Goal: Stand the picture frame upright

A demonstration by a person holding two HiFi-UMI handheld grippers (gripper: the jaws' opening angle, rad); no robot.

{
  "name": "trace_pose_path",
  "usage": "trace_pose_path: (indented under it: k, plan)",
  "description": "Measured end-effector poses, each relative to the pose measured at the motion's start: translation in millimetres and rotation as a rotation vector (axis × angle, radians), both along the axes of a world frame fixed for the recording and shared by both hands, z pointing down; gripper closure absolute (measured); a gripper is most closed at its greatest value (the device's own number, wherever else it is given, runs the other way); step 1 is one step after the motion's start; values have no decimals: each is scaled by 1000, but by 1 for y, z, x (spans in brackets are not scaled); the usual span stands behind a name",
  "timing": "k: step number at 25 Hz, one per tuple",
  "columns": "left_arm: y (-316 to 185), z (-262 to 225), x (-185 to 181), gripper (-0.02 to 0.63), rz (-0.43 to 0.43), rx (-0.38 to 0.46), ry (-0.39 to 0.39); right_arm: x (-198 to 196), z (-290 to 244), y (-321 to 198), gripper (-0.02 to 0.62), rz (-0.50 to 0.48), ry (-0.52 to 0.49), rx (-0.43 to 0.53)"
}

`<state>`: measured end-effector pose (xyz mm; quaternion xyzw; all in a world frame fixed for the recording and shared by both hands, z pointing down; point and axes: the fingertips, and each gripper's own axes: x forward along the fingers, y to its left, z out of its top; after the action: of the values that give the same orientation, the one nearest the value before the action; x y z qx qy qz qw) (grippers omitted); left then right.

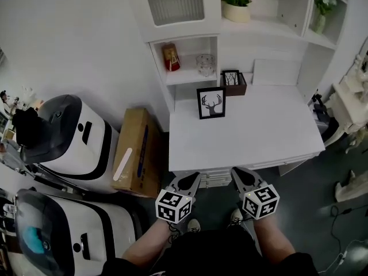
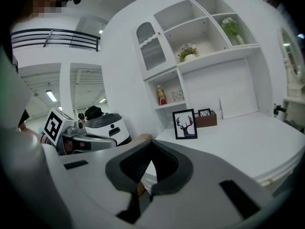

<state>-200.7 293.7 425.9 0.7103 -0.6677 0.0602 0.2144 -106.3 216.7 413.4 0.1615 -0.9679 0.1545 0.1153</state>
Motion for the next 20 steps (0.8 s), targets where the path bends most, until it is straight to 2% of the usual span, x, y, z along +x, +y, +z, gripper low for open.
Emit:
trace_pose_path:
  k: [9, 20]
  plan:
    - [31, 14, -19, 600, 102, -1, 31, -15, 13, 43, 592, 108, 11, -11]
    - [47, 17, -29, 600, 149, 11, 48, -19, 18, 72, 592, 156, 34, -2]
